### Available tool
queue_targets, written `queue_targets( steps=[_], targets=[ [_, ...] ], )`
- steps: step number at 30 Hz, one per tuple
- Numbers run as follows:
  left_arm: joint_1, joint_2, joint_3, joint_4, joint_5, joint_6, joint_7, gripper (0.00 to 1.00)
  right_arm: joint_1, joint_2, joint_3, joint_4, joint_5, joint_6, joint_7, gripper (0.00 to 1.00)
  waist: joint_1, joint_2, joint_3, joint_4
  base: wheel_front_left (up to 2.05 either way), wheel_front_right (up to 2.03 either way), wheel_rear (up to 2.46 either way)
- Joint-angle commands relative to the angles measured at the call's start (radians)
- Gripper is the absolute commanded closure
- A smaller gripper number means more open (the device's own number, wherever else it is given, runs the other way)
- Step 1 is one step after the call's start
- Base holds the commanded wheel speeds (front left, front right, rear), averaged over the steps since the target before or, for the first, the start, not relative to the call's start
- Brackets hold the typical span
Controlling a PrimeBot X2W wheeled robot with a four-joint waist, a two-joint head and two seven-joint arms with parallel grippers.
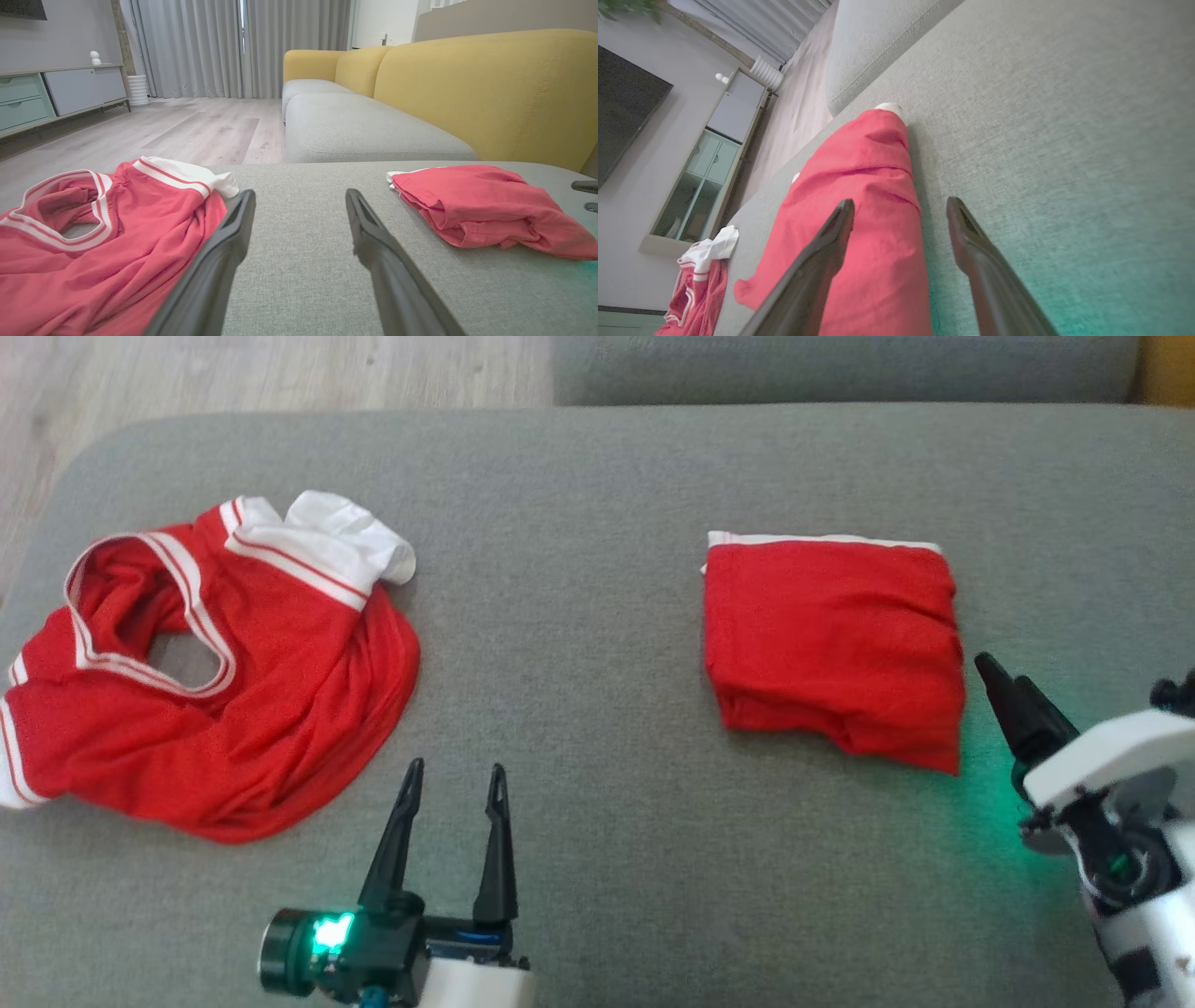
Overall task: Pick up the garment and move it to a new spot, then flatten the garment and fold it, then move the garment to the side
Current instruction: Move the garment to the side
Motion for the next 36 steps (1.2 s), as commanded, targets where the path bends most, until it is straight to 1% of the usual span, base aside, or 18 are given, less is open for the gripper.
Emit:
queue_targets(
  steps=[1, 3, 7, 8, 9, 10, 12, 14, 17, 23, 27, 30, 36],
  targets=[
    [-0.045, -0.002, 0.013, -0.025, -0.012, 0.009, -0.005, 0.0, -0.054, -0.027, 0.019, -0.011, 0.062, -0.001, 0.04, 0.0, -0.0002, 0.0, 0.02, 0.014, 0.0, 0.0, 0.0],
    [-0.056, -0.002, 0.003, -0.023, -0.015, 0.012, -0.005, 0.0, -0.079, -0.033, 0.027, 0.008, 0.109, -0.001, 0.073, 0.0, -0.0002, 0.0, 0.03, 0.021, 0.0, 0.0, 0.0],
    [-0.068, -0.002, -0.009, -0.02, -0.017, 0.016, -0.005, 0.0, -0.106, -0.039, 0.048, 0.042, 0.147, -0.001, 0.103, 0.0, -0.0002, 0.0, 0.042, 0.031, 0.0, 0.0, 0.0],
    [-0.071, -0.002, -0.012, -0.019, -0.019, 0.018, -0.005, 0.0, -0.112, -0.036, 0.053, 0.051, 0.163, -0.001, 0.112, 0.2, -0.0002, 0.0, 0.044, 0.034, 0.0, 0.0, 0.0],
    [-0.073, -0.002, -0.014, -0.019, -0.02, 0.021, -0.005, 0.0, -0.118, -0.033, 0.056, 0.06, 0.18, -0.001, 0.119, 0.56, -0.0002, 0.0, 0.047, 0.036, 0.0, 0.0, 0.0],
    [-0.077, -0.002, -0.017, -0.02, -0.022, 0.025, -0.005, 0.0, -0.126, -0.029, 0.063, 0.061, 0.213, -0.001, 0.127, 1.0, -0.0002, 0.0, 0.052, 0.038, 0.0, 0.0, 0.0],
    [-0.08, -0.002, -0.017, -0.022, -0.023, 0.031, -0.005, 0.0, -0.132, -0.031, 0.067, 0.049, 0.239, -0.001, 0.121, 1.0, -0.0002, 0.0, 0.059, 0.035, 0.0, 0.0, 0.0],
    [-0.084, -0.002, -0.016, -0.026, -0.021, 0.037, -0.005, 0.0, -0.138, -0.053, 0.077, 0.035, 0.237, -0.001, 0.104, 1.0, -0.0002, 0.0, 0.068, 0.025, 0.0, 0.0, 0.0],
    [-0.093, -0.002, -0.019, -0.029, -0.017, 0.038, -0.005, 0.0, -0.145, -0.116, 0.11, 0.022, 0.19, -0.001, 0.074, 1.0, -0.0002, 0.0, 0.091, 0.004, 0.0, 0.0, 0.0],
    [-0.131, -0.002, -0.026, -0.037, -0.005, 0.033, -0.005, 0.0, -0.186, -0.273, 0.143, 0.026, 0.094, -0.001, 0.025, 1.0, -0.0002, 0.0, 0.162, -0.058, 0.0, 0.0, 0.0],
    [-0.169, -0.002, -0.031, -0.039, 0.008, 0.027, -0.005, 0.0, -0.225, -0.366, 0.125, 0.054, 0.049, -0.001, 0.013, 1.0, -0.0002, 0.0, 0.212, -0.097, 0.0, 0.0, 0.0],
    [-0.199, -0.002, -0.035, -0.037, 0.017, 0.022, -0.005, 0.0, -0.254, -0.425, 0.101, 0.067, 0.013, -0.001, 0.004, 1.0, -0.0002, 0.0, 0.25, -0.119, 0.0, 0.0, 0.0],
    [-0.258, -0.002, -0.05, -0.034, 0.031, 0.019, -0.005, 0.0, -0.294, -0.531, 0.033, 0.101, -0.057, -0.001, -0.019, 1.0, -0.0002, 0.0, 0.316, -0.135, 0.0, 0.0, 0.0]
  ],
)
